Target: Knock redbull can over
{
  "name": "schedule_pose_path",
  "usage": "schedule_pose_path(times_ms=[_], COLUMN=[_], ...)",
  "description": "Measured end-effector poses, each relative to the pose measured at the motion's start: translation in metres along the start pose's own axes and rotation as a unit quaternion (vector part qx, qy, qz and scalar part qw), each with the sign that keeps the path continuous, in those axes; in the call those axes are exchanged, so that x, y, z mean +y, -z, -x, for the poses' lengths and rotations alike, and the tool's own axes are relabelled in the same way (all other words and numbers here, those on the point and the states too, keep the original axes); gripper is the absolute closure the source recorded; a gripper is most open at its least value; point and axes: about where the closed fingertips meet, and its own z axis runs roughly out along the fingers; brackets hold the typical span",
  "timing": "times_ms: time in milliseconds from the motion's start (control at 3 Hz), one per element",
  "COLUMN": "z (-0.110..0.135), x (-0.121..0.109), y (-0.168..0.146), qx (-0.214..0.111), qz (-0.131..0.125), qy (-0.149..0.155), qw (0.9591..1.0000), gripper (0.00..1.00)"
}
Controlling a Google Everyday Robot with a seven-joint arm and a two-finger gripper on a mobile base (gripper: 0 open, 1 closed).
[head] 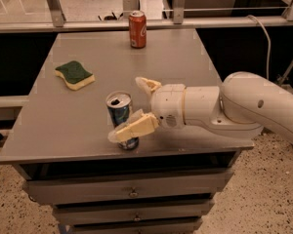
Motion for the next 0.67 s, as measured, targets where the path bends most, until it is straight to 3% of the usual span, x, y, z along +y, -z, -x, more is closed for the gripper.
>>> schedule_pose_path(times_ms=[333, 667], z=[0.016, 0.027], x=[-0.032, -0.064], y=[0.01, 0.025], qx=[-0.002, -0.005], qz=[-0.036, -0.088], qy=[0.006, -0.002], qw=[0.9993, 0.9961], gripper=[0.0, 0.0])
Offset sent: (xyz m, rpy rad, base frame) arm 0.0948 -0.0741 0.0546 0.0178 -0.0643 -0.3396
